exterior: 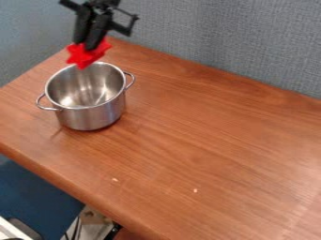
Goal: Put the red object in the metal pot
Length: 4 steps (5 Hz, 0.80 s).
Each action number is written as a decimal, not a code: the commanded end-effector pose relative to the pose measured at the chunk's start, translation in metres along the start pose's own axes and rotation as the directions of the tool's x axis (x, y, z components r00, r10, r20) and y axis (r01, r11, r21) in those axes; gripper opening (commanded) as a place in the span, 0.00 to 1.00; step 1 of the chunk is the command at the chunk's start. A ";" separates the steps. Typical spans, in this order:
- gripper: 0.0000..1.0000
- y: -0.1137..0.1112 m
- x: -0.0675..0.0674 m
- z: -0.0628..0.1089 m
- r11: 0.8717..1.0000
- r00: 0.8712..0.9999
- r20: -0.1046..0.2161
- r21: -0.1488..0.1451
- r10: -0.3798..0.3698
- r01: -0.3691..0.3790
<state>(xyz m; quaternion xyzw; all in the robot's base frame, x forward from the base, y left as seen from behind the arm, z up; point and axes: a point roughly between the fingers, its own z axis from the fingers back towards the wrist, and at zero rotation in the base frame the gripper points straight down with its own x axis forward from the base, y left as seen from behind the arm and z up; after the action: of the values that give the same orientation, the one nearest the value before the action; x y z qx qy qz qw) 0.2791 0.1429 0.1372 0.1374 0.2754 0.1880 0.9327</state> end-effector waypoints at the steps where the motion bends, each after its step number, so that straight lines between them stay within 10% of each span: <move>1: 0.00 -0.001 -0.015 0.012 1.000 0.990 0.139 0.003 -0.029 0.029; 2: 0.00 -0.017 -0.014 0.008 0.993 0.970 0.213 0.003 -0.114 0.116; 4: 0.00 -0.024 0.005 -0.002 0.970 0.939 0.252 0.001 -0.235 0.242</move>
<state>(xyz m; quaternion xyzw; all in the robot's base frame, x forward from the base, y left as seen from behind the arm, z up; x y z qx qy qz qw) 0.2909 0.1196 0.1138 0.1091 0.1853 0.0501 0.9753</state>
